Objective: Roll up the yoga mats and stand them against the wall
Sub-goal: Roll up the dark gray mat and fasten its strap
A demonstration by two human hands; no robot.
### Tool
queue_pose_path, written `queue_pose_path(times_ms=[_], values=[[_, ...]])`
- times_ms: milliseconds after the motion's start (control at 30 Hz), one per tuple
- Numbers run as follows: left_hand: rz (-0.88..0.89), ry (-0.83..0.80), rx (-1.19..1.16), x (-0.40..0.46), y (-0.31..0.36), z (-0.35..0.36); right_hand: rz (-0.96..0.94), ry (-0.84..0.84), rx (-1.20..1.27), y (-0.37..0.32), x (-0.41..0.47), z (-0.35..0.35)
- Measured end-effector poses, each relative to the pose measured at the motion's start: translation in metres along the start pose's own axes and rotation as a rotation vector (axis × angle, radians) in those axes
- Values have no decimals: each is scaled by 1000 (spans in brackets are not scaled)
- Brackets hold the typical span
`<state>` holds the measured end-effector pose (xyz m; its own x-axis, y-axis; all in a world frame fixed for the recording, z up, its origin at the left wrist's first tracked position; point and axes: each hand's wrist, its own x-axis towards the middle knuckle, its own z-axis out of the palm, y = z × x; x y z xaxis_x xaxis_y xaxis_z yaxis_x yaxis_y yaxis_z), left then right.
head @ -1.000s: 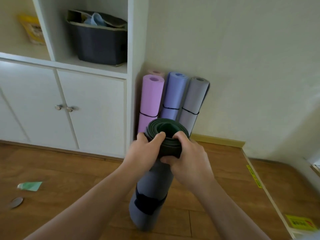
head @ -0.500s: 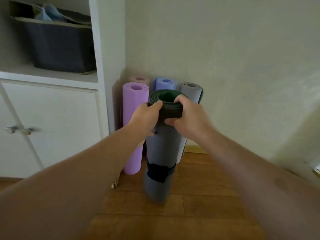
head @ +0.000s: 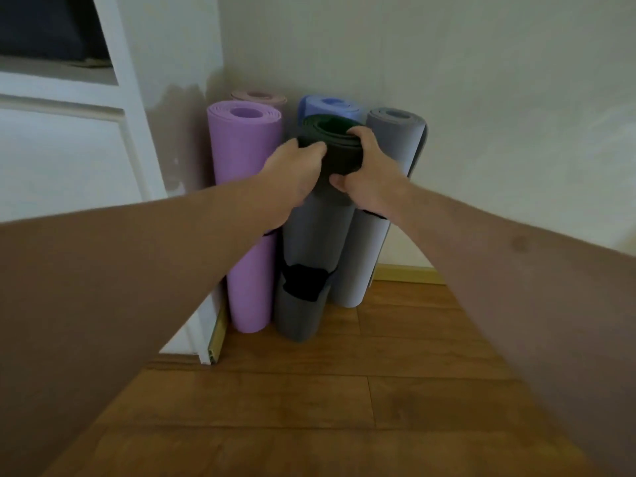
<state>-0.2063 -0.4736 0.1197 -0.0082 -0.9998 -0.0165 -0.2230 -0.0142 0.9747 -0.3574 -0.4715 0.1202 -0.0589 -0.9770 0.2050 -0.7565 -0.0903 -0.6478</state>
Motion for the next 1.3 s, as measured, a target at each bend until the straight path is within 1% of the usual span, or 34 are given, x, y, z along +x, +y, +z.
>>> queue_pose_path(times_ms=[67, 167, 233, 300, 400, 533, 700, 833, 967, 1100, 1200, 1300], values=[[53, -6, 0, 4, -12, 5, -16, 12, 35, 6, 6, 3], [148, 81, 6, 7, -16, 7, -32, 2, 55, 5, 6, 1], [203, 86, 91, 5, -16, 5, -31, 0, 49, 4, 4, 2], [240, 49, 192, 7, -16, 3, -16, -12, 46, 6, 2, 2], [255, 25, 305, 7, -15, 1, 22, 0, 73, 6, 2, -1], [272, 22, 382, 4, -13, -1, 15, 25, 85, 6, -3, -4], [306, 49, 411, -1, -15, 2, 22, 33, 74, 10, -8, -5], [308, 39, 389, -4, -18, 2, 22, 38, 58, 14, -12, -6], [343, 38, 425, -17, -20, 0, 15, 65, 51, 13, -30, -7], [283, 57, 397, -43, -25, -17, 57, 83, 5, 15, -67, -7], [215, 49, 437, -75, -32, -44, 167, -7, 13, 3, -108, -12], [157, 18, 453, -123, -41, -76, 214, -87, 29, -21, -155, -10]])
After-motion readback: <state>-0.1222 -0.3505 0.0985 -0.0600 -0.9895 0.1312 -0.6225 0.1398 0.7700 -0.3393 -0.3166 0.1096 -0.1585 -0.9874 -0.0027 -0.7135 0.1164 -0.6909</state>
